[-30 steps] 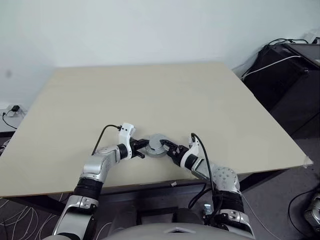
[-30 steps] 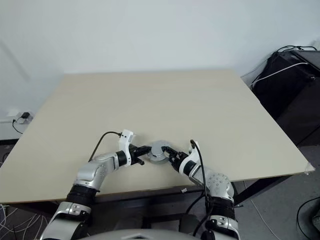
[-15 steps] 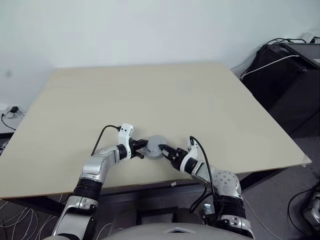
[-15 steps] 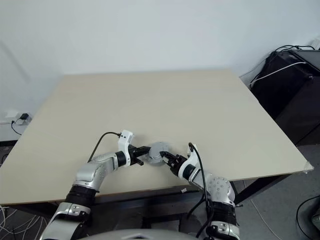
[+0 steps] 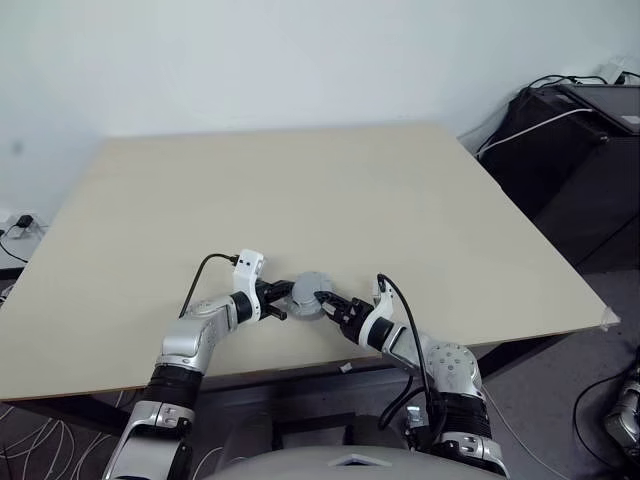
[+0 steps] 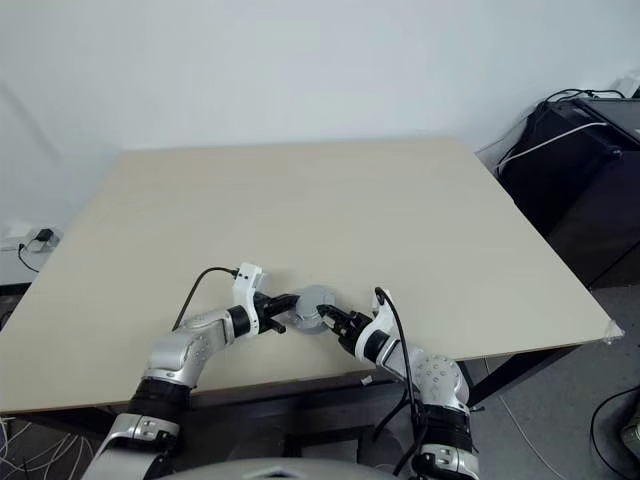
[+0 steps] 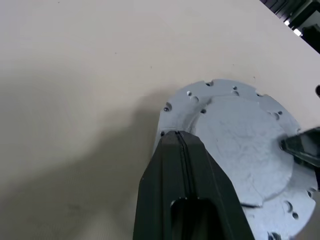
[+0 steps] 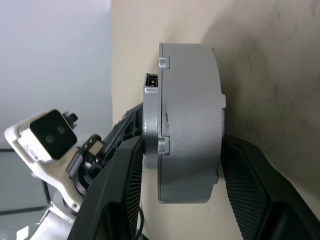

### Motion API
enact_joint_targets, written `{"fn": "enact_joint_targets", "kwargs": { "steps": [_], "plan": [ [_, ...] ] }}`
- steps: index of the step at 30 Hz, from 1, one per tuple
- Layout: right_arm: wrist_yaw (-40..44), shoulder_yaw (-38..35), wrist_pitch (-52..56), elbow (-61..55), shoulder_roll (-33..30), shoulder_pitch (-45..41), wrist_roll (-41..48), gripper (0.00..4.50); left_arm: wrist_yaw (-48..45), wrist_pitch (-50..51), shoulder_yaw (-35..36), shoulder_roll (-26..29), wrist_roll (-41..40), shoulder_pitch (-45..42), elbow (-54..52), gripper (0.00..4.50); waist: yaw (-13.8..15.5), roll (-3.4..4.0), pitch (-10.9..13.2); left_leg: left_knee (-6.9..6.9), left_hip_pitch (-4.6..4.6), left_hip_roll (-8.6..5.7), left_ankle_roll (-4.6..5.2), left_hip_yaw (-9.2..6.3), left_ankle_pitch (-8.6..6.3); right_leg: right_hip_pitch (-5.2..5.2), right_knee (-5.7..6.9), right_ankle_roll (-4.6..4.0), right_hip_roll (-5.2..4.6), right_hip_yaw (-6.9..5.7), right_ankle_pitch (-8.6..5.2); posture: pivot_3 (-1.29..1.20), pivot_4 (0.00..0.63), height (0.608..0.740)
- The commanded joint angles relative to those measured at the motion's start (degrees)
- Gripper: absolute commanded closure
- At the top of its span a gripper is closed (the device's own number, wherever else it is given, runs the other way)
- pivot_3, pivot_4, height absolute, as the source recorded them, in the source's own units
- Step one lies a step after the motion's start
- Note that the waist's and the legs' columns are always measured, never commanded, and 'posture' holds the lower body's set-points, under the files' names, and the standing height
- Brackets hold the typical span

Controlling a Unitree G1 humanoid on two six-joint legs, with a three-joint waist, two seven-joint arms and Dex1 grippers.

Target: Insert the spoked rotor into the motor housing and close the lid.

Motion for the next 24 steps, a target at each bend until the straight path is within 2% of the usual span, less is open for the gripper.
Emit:
{"fn": "enact_joint_targets", "kwargs": {
  "steps": [1,9,11,14,24],
  "plan": [
    [-0.69,1.00,-0.21,-1.82,3.54,0.15,0.97,2.45,0.83,-1.66,1.42,-1.10,-2.22,0.84,-7.83,4.50,0.03,0.00,0.01,0.00,-0.04,0.00,0.00,0.00,0.00,-0.03,0.00,0.00,0.00,0.00,0.00,0.00,0.000,0.740],
    [-1.41,-0.05,-1.24,-3.36,3.33,1.09,2.70,2.45,6.37,-4.34,9.49,-5.91,-9.22,7.27,-20.37,4.50,0.13,0.02,0.01,-0.01,-0.07,0.00,-0.18,0.01,-0.11,-0.04,-0.02,-0.02,-0.10,0.10,-0.01,0.00,0.000,0.740],
    [-1.49,-0.83,-1.75,-4.19,3.47,1.02,4.12,2.45,6.78,-1.05,11.50,-6.96,-13.82,10.67,-22.52,4.50,0.14,0.03,0.02,-0.01,-0.08,-0.01,-0.16,0.02,-0.10,-0.04,-0.05,-0.02,-0.09,0.10,-0.01,0.00,0.000,0.740],
    [-1.66,-1.42,-2.06,-5.51,3.55,0.84,6.16,2.45,7.21,3.97,13.22,-7.80,-19.93,15.35,-24.45,3.93,0.28,-0.02,0.07,0.00,-0.11,-0.02,0.03,0.02,0.00,-0.03,-0.09,-0.03,-0.09,0.02,-0.02,0.00,0.000,0.740],
    [-4.40,-1.57,-1.19,-9.96,3.39,-0.02,12.34,2.45,10.90,13.24,18.90,-13.21,-40.52,28.75,-27.00,0.59,0.04,-0.08,0.34,0.02,-0.11,0.00,-0.11,0.00,-0.09,-0.03,-0.09,-0.03,-0.05,-0.08,-0.03,0.00,0.000,0.740]
  ]
}}
